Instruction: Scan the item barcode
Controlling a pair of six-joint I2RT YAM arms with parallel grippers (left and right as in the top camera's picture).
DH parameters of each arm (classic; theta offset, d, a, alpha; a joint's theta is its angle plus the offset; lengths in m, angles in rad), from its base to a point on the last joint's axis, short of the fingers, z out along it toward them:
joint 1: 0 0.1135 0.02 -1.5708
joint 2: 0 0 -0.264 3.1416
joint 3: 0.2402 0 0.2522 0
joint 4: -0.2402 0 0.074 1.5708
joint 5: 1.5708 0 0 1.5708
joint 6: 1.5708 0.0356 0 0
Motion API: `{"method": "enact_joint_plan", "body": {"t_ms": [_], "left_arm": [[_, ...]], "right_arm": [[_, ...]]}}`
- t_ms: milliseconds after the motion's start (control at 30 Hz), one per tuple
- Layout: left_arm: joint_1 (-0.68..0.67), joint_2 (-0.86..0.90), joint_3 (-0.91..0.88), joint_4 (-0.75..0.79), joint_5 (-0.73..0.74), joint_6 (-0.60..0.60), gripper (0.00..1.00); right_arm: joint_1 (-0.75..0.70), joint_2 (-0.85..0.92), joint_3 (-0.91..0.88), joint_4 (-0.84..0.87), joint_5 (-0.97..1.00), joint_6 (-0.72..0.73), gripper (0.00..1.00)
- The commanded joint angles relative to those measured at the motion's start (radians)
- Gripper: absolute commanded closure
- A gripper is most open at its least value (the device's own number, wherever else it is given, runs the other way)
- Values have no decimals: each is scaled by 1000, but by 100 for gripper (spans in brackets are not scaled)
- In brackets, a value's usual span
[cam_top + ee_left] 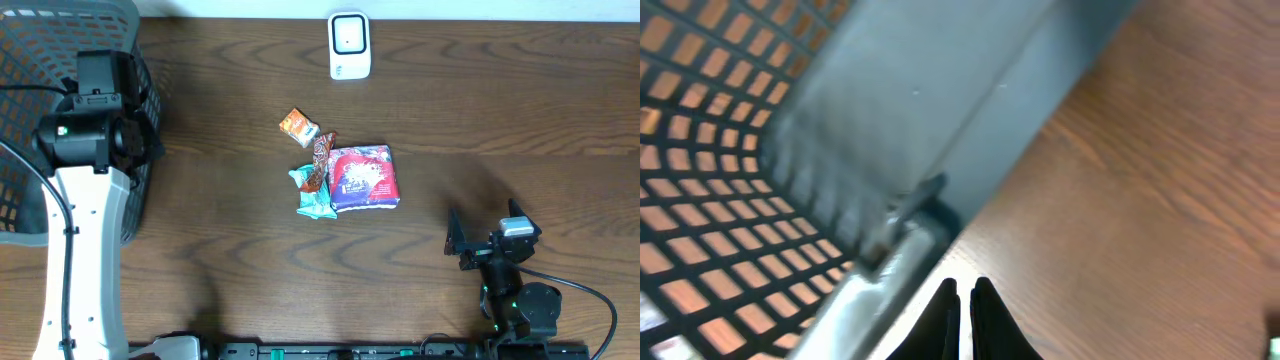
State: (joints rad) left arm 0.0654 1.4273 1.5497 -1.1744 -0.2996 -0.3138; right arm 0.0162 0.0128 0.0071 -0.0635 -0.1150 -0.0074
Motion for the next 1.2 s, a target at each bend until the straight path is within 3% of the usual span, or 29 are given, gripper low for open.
{"method": "enact_joint_plan", "body": {"t_ms": [0,167,433,767,1167], "left_arm": [[5,-4,5,30,90,3,92],[5,-3,5,198,264,68,92],[25,29,5,487,236,93,92],[30,168,5,564,296,113,92],[36,209,5,655,236,164,92]], "right_arm": [[-2,-2,-2,-3,2,14,1],[-2,-2,-2,-3,2,14,1],[-2,-1,-2,-4,2,14,1],[-2,-1,-2,-3,2,14,1],[-2,-1,-2,-3,2,14,1]]}}
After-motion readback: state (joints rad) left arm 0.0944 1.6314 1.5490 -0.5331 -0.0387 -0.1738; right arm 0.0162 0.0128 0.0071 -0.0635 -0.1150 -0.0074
